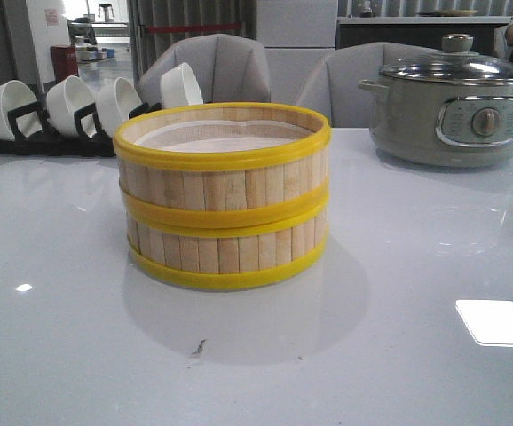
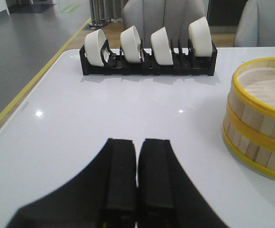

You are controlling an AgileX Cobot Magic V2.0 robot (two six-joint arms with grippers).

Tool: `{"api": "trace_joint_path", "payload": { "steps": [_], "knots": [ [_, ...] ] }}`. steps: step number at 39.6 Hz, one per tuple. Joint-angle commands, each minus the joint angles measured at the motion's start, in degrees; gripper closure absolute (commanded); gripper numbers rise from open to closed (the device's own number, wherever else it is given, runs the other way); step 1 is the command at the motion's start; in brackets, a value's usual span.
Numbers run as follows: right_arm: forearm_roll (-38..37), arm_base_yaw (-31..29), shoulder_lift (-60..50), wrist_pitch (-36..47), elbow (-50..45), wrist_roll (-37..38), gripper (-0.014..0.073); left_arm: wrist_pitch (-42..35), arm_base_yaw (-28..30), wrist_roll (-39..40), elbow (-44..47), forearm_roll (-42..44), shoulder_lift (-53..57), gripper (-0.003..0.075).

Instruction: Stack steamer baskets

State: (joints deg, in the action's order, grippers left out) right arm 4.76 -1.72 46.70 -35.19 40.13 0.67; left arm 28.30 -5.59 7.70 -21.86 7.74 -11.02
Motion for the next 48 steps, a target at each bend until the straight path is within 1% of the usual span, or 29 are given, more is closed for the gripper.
{"api": "trace_joint_path", "payload": {
  "steps": [1,7,16,24,37,48],
  "knots": [
    [-0.3,-0.2,1.6,4.2,1.9,-0.7,0.0348,-4.3,0.0,0.7,-1.6,-0.1,-0.5,0.0634],
    [-0.4,-2.7,8.6,3.4,3.8,-0.7,0.0347,-4.3,0.0,0.7,-1.6,-0.1,-0.5,0.0634],
    [-1.1,-10.2,23.3,3.4,13.5,-0.7,0.0341,-4.3,0.0,0.7,-1.6,-0.1,-0.5,0.0634],
    [-1.1,-15.5,36.2,1.7,23.3,-0.7,0.0236,-4.3,0.0,0.7,-1.6,-0.1,-0.5,0.0634],
    [-1.2,-19.0,52.1,0.8,36.4,-0.7,0.023,-4.3,0.0,0.7,-1.6,-0.1,-0.5,0.0634],
    [-1.7,-19.5,59.2,0.3,39.6,-0.7,0.023,-4.3,0.0,0.7,-1.6,-0.1,-0.5,0.0634]
  ]
}}
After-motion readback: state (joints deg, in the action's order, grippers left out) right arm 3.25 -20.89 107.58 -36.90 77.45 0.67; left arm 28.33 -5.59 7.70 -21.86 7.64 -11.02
